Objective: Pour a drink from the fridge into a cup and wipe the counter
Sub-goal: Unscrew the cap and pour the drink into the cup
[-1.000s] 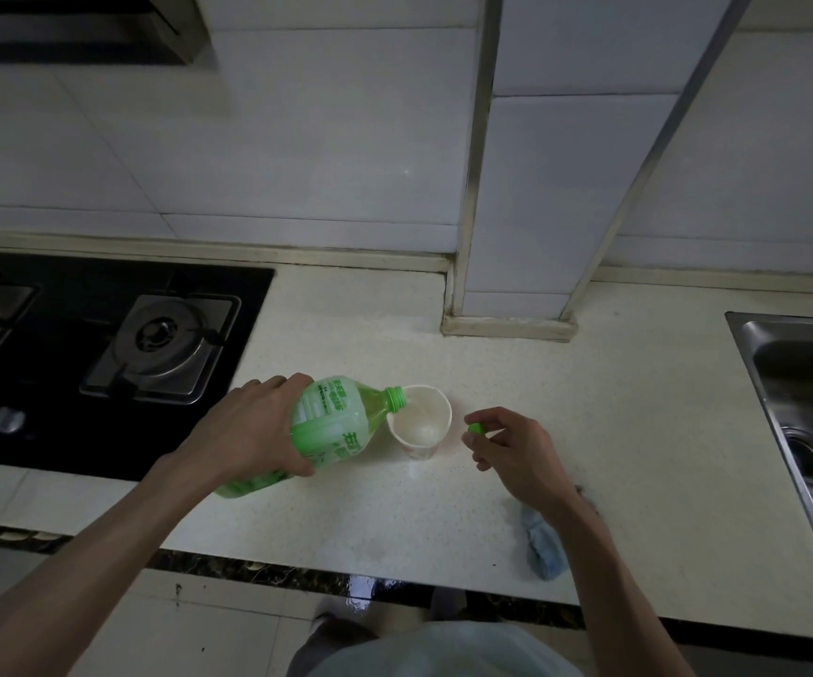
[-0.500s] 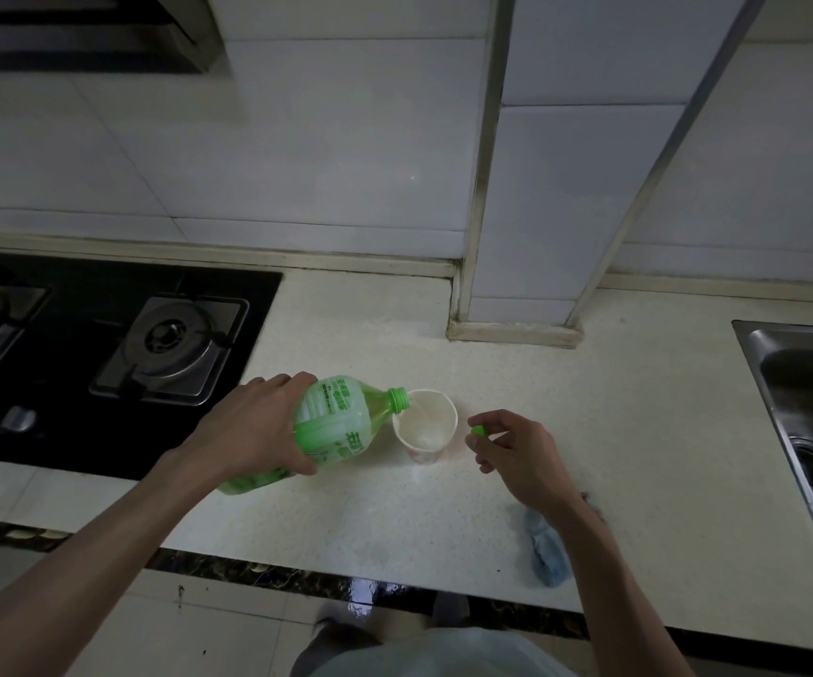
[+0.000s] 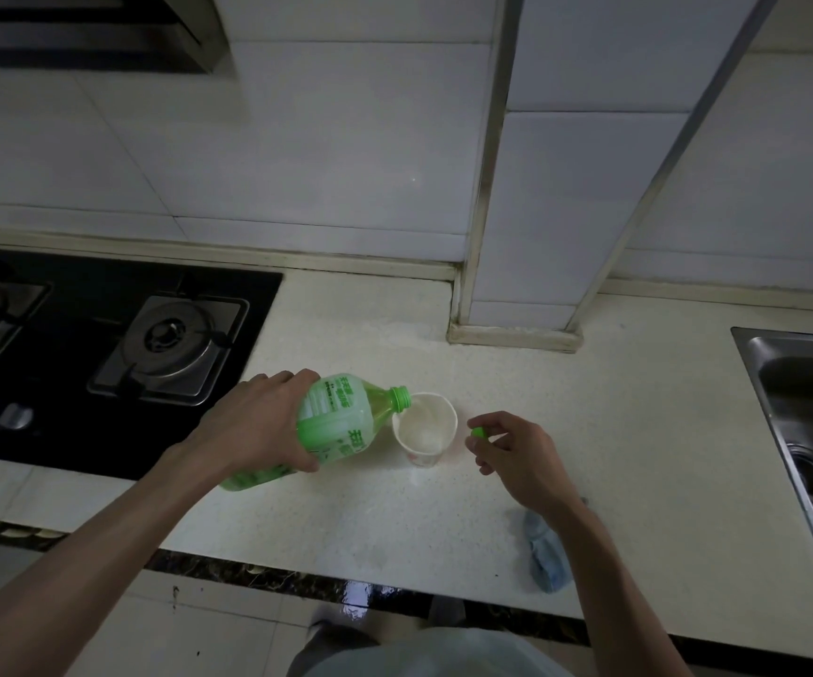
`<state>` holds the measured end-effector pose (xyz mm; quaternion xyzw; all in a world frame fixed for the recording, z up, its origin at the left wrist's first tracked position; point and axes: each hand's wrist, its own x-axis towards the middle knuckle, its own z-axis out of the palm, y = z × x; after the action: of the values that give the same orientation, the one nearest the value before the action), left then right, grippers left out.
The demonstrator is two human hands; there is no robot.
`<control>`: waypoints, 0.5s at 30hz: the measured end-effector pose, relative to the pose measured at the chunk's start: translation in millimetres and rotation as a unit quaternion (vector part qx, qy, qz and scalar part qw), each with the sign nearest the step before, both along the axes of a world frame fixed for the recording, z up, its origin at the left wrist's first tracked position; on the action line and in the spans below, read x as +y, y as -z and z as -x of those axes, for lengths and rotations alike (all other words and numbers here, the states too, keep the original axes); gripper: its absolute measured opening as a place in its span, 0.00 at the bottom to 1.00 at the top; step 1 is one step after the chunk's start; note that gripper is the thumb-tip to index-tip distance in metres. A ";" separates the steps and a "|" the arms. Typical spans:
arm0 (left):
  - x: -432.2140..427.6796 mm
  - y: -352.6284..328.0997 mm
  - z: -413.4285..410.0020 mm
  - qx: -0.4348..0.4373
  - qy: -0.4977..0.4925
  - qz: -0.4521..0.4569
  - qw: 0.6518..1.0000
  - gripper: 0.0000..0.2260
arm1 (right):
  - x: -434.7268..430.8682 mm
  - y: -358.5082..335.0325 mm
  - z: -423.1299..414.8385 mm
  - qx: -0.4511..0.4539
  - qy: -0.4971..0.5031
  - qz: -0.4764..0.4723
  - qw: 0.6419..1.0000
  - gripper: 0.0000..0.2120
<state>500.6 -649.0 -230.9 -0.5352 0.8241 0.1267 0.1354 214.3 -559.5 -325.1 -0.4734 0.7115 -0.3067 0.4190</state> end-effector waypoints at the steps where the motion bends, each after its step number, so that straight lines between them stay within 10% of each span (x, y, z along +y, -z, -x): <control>1: -0.3 0.4 -0.3 -0.002 -0.001 -0.001 1.000 0.41 | 0.0 0.0 -0.1 0.002 -0.002 -0.002 1.000 0.11; 15: 1.8 1.5 -0.1 -0.022 0.003 0.004 1.000 0.41 | 6.7 5.8 -2.9 -0.002 0.003 -0.016 1.000 0.11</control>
<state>500.8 -647.2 -232.4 -0.5362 0.8229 0.1113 0.1513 217.1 -552.7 -330.9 -0.4643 0.7166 -0.2977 0.4270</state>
